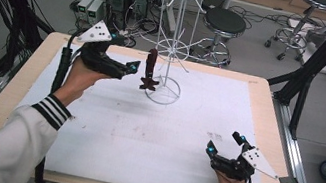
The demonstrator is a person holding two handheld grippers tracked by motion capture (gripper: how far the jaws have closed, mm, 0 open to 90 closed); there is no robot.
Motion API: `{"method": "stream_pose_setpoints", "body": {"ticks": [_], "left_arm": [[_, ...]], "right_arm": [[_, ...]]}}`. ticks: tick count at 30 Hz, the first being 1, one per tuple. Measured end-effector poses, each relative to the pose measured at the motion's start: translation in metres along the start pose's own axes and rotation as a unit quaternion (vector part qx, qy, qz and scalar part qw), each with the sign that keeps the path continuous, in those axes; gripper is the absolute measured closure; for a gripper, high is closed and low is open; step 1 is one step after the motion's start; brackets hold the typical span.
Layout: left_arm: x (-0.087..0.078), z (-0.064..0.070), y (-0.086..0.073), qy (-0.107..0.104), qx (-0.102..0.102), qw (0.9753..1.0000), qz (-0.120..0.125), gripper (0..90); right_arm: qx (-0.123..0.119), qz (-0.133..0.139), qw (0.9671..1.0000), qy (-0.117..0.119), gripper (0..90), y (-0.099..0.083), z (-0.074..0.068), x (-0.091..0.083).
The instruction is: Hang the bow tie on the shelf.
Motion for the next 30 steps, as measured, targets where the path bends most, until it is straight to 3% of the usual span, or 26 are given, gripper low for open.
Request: {"method": "stream_pose_setpoints", "body": {"ticks": [8,12,17,22,25,30], "left_arm": [[-0.050,-0.001,-0.030,0.000,0.040,0.9991,0.011,1.7],[-0.078,-0.001,-0.056,0.003,0.042,0.9988,0.026,1.7],[-0.109,-0.001,-0.091,0.013,0.040,0.9983,0.041,1.7],[-0.131,-0.001,-0.127,0.027,0.019,0.9983,0.048,1.7],[-0.139,-0.002,-0.147,0.038,0.005,0.9980,0.050,1.7],[-0.144,0.000,-0.166,0.050,-0.009,0.9972,0.055,1.7]], "right_arm": [[0.000,0.000,1.0000,-0.001,0.7,0.000,0.000,0.000],[-0.001,-0.001,1.0000,-0.004,0.7,0.000,0.000,0.000],[0.000,0.000,1.0000,-0.004,0.7,0.000,0.000,0.000],[0.001,0.000,1.0000,-0.005,0.7,0.000,0.000,0.000],[-0.002,0.000,1.0000,-0.007,0.7,0.000,0.000,0.000],[-0.007,0.001,0.9999,-0.007,0.7,0.000,0.000,0.001]]}}
Point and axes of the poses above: each handheld gripper's, and its own axes: x roughly forward along the jaws, y roughly out of its top, z roughly to its right, the point moved 3 cm from there along x, roughly forward along the jaws, and after that the axes turned 2 degrees about -x, right-handed, at the moved point
